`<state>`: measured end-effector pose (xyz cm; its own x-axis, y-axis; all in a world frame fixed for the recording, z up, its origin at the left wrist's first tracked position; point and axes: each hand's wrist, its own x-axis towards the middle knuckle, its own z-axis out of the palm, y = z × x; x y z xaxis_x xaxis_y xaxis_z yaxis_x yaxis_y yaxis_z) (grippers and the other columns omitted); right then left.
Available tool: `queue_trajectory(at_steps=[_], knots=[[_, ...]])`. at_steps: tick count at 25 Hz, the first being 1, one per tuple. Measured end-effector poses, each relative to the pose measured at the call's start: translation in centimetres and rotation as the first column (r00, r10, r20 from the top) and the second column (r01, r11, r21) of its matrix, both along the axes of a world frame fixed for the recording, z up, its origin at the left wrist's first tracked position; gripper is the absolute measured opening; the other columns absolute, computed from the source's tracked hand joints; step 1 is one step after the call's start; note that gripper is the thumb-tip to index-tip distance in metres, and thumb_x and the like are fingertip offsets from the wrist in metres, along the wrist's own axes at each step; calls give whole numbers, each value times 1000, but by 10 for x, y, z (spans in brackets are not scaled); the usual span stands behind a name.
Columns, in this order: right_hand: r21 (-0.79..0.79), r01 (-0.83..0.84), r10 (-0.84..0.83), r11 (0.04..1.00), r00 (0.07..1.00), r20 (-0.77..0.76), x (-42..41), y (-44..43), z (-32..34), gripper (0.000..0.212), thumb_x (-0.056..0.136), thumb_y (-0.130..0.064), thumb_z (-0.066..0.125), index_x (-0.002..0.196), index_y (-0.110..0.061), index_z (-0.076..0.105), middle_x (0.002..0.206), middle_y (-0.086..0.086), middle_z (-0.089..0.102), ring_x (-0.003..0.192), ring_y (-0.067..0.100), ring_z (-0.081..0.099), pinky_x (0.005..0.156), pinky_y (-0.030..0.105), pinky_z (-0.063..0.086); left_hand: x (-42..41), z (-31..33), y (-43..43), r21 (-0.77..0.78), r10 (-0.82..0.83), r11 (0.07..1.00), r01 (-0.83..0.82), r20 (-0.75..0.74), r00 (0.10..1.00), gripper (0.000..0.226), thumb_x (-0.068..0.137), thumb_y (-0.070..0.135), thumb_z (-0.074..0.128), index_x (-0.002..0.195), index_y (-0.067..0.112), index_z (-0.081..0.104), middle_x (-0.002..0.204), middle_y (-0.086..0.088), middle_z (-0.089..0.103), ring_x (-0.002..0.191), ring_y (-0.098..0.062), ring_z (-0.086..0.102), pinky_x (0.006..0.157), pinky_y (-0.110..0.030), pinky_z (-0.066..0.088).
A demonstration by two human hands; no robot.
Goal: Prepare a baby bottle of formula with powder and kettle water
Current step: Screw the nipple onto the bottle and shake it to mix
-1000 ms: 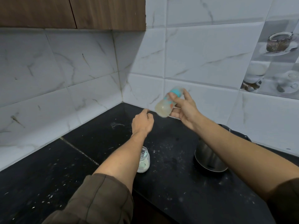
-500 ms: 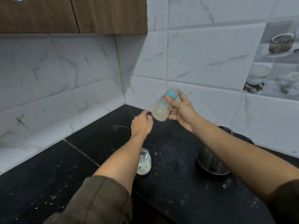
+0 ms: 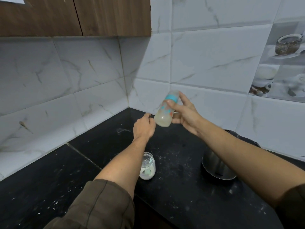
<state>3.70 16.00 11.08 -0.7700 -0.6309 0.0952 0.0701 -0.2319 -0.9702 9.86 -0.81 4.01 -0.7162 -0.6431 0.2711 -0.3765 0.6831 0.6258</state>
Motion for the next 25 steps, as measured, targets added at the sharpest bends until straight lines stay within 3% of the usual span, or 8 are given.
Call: queue_trajectory(at_steps=[3,6,8,12,14,18,20,25], knots=[[-10,-11,10,1000,1000,-11,1,0,-1,75,88,-24,82,152,-36,45,118,5,78,97,33,78,81,51,66,-1,1,0,-12,-15,1000,14,-8,1000,38,101,28,43,134,22,62,113,-10,74,105,-36,66,87,-41,50],[-240,222,-166,945,958,235,-13,-5,3,72,92,-25,81,153,-25,44,131,13,71,97,32,79,78,47,65,0,0,0,-2,2,1000,-2,-4,1000,44,103,26,40,143,20,57,123,-11,72,115,-36,63,96,-41,48],[-276,279,-195,920,935,295,-19,-6,4,69,94,-26,80,153,-21,43,131,15,69,97,31,80,78,46,66,0,0,-1,-5,9,1000,-9,-3,1000,45,103,26,39,144,20,57,125,-11,71,116,-36,63,98,-41,48],[8,-47,47,999,999,5,0,1,3,73,89,-25,81,152,-34,44,125,12,74,96,33,78,77,48,67,-5,1,-3,-16,-15,1000,15,8,1000,38,100,28,44,134,21,62,114,-11,74,105,-36,66,89,-42,52],[43,-85,87,995,996,-25,1,3,-1,83,81,-27,84,153,-38,43,126,10,75,98,33,78,76,47,67,-7,2,-2,-18,-26,1000,26,12,1000,39,100,30,46,134,22,62,113,-9,74,105,-36,67,88,-42,54],[-256,262,-200,931,949,245,-17,-6,0,77,92,-24,82,156,-28,40,134,15,70,101,33,78,80,48,66,-6,2,-1,-3,-4,1000,4,-1,1000,44,101,28,40,141,21,59,121,-12,72,114,-38,64,95,-42,48],[-288,311,-227,906,930,288,-22,-9,-1,77,93,-25,81,157,-27,39,133,15,69,101,34,79,86,52,65,-6,1,-3,-7,0,1000,0,-3,1000,44,102,27,39,141,20,59,122,-12,72,115,-37,63,96,-41,48],[-4,-51,51,999,997,-53,-2,-4,3,80,89,-23,82,156,-37,40,129,12,73,100,34,78,78,47,66,-8,4,-2,-55,-28,998,29,16,999,34,100,28,43,125,19,64,110,-12,73,101,-38,66,78,-38,46]])
